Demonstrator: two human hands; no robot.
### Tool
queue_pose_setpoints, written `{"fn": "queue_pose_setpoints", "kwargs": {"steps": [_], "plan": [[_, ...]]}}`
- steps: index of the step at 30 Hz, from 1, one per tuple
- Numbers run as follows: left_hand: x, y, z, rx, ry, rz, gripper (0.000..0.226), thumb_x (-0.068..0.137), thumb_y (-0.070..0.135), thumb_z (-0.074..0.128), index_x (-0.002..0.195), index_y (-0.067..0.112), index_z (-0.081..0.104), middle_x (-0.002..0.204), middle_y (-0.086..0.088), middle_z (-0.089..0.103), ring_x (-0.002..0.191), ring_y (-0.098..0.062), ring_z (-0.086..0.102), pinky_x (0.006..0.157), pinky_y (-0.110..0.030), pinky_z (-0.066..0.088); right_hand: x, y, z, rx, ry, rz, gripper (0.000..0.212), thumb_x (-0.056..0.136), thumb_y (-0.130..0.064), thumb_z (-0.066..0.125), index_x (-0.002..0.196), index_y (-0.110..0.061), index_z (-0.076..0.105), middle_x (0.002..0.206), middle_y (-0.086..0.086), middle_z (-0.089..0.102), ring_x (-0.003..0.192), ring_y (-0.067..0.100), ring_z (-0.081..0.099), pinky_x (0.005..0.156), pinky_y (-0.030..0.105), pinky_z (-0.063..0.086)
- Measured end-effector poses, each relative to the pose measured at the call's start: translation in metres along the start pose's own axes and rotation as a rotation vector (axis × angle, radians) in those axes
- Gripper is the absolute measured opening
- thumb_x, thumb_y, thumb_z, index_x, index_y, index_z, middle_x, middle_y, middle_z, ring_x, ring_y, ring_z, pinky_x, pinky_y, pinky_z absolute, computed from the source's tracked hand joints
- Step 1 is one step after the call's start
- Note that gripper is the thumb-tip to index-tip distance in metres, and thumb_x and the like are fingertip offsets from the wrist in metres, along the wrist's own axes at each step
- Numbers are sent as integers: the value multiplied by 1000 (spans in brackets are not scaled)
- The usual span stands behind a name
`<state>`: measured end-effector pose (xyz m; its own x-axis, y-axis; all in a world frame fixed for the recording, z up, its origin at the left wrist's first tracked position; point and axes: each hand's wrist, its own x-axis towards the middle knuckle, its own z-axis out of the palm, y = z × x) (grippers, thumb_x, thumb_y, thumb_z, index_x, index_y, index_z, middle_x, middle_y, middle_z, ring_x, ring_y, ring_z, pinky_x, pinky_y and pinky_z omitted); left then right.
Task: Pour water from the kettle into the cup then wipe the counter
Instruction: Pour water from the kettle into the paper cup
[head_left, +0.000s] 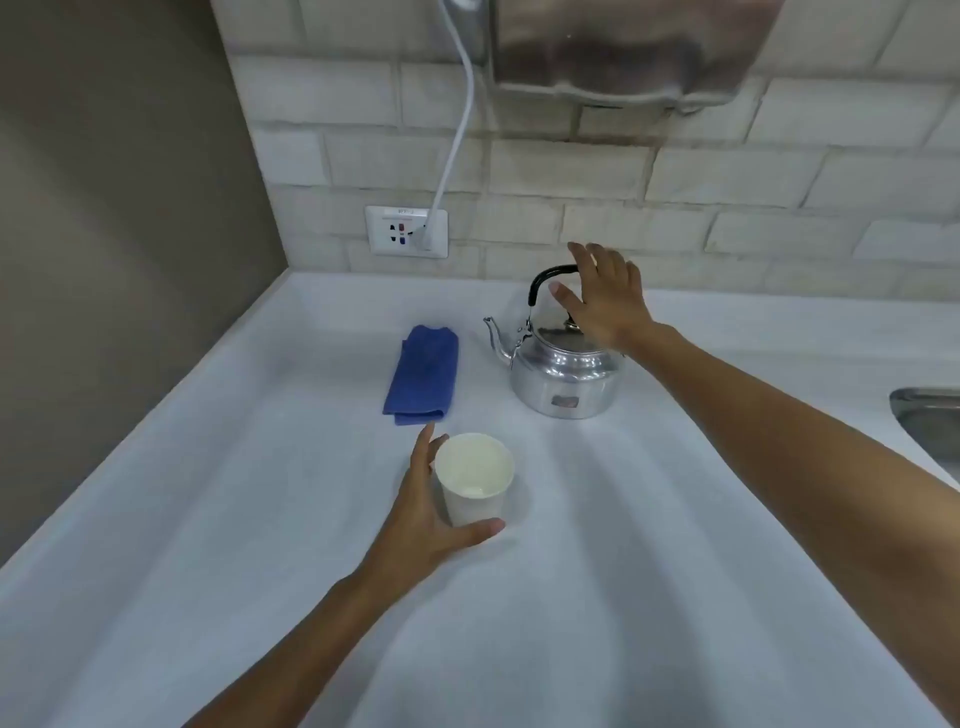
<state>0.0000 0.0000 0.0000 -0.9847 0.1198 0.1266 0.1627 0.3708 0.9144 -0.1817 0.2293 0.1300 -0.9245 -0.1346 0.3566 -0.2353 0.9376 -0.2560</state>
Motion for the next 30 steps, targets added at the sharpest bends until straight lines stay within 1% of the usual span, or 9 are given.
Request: {"fn": "queue_pose_setpoints", "kwargs": {"steps": [2, 5, 7, 11, 15, 18, 21, 26, 30], "plan": [[3, 5, 4, -49, -6, -42, 113, 45, 59, 81, 125, 65, 2, 129, 41, 30, 122, 14, 32, 100, -19, 29, 8, 1, 0, -32, -26, -10, 58, 94, -46, 31, 143, -16, 17, 152, 15, 21, 140, 33, 14, 115, 50, 9], [7, 3, 10, -94, 15, -69, 113, 45, 55, 83, 132, 51, 11, 138, 13, 38, 127, -6, 37, 106, -28, 32, 22, 3, 5, -50, -74, -7, 57, 95, -45, 28, 142, -14, 21, 150, 16, 27, 138, 32, 21, 115, 50, 12], [10, 4, 13, -95, 22, -55, 107, 47, 50, 82, 131, 44, 16, 137, 7, 39, 125, -10, 39, 105, -28, 35, 29, 2, 8, -64, -70, -18, 54, 95, -45, 28, 138, -11, 27, 144, 19, 36, 133, 35, 30, 112, 50, 19], [11, 5, 15, -85, 58, -38, 88, 51, 43, 83, 119, 41, 28, 126, 11, 43, 116, -3, 44, 87, -5, 38, 39, 1, 11, -51, -35, 16, 53, 96, -45, 27, 126, -6, 47, 128, 22, 53, 121, 38, 43, 102, 48, 32], [11, 7, 16, -98, 88, -46, 84, 51, 42, 80, 117, 39, 29, 118, 20, 45, 109, 9, 45, 80, 1, 38, 44, 4, 12, 2, 55, 42, 56, 96, -42, 26, 94, 2, 61, 99, 25, 63, 101, 38, 53, 85, 44, 40], [13, 7, 18, -75, 99, -50, 84, 56, 36, 82, 120, 36, 27, 116, 22, 44, 108, 8, 45, 78, 1, 38, 47, 10, 11, 75, 66, 117, 58, 96, -46, 27, 72, -1, 55, 83, 21, 61, 84, 35, 57, 71, 38, 39], [16, 4, 20, -58, 123, -56, 84, 58, 29, 84, 118, 37, 26, 114, 25, 43, 106, 8, 46, 76, 2, 37, 50, 12, 10, 121, 73, 188, 60, 94, -51, 28, 51, -10, 38, 72, 14, 52, 74, 29, 50, 65, 34, 34], [16, -1, 23, -61, 151, -57, 79, 58, 29, 84, 111, 46, 29, 113, 26, 44, 107, 2, 47, 76, 1, 39, 46, 6, 8, 132, 116, 245, 56, 93, -42, 36, 45, -12, 35, 51, 6, 42, 63, 28, 48, 61, 32, 33], [17, -4, 25, -67, 168, -54, 78, 59, 28, 84, 111, 45, 29, 113, 25, 43, 106, 0, 48, 75, 2, 39, 35, 3, 7, 119, 145, 236, 52, 91, -30, 37, 42, -11, 33, 43, 3, 34, 48, 25, 38, 50, 29, 27]]}}
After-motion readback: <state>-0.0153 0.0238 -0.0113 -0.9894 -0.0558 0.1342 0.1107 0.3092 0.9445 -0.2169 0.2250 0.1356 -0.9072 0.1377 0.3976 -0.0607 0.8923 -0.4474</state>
